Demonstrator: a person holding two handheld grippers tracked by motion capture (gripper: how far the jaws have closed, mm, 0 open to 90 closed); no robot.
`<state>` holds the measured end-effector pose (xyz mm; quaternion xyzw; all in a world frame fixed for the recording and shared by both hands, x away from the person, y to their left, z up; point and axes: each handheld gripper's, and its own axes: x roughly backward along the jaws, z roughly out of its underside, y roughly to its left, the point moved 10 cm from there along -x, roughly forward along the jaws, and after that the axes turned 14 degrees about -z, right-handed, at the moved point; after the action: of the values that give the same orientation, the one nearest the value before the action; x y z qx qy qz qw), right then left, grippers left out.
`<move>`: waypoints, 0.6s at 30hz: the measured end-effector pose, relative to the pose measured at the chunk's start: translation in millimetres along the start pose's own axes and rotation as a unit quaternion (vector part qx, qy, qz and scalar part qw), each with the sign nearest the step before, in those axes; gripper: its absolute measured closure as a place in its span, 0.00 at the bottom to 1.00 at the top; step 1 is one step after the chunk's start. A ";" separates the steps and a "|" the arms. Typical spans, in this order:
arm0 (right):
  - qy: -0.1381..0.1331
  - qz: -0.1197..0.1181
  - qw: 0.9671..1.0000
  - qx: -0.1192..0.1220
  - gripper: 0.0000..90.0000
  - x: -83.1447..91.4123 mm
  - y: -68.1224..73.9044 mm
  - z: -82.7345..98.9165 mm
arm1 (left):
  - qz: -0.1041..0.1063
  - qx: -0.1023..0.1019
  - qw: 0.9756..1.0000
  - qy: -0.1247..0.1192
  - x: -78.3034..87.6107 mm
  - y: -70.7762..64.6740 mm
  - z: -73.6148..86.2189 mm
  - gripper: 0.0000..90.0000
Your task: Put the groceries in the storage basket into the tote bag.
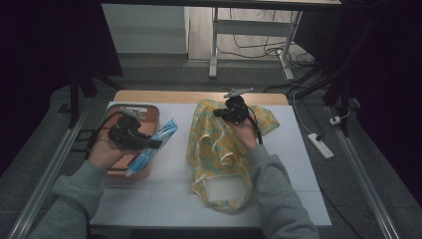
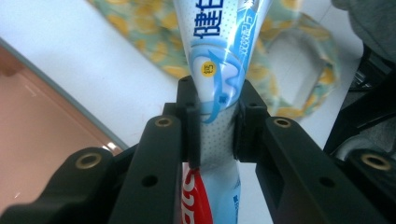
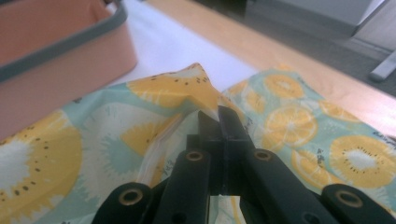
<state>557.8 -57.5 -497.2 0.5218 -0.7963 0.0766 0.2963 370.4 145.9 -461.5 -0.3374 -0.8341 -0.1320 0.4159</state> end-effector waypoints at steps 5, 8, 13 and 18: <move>-0.027 0.015 0.999 -0.018 1.00 1.6 -10.8 -7.3 | 0.013 -0.015 1.000 0.003 -8.2 -14.7 -5.4 0.84; -0.024 0.003 0.999 -0.034 1.00 5.8 -12.7 -0.5 | 0.022 -0.025 0.999 0.010 -17.3 -27.1 -9.1 0.84; -0.024 -0.004 0.999 -0.043 0.99 15.3 -14.6 6.9 | 0.034 -0.046 0.998 0.029 -36.1 -52.3 -13.3 0.84; -0.029 -0.007 0.998 -0.049 0.99 20.6 -18.3 10.9 | 0.046 -0.050 0.997 0.044 -54.7 -70.7 -14.0 0.84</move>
<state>563.8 -86.5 -498.2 0.5145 -0.8035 0.0197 0.2987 354.6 61.9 -491.4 -0.3895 -0.7910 -0.1690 0.4406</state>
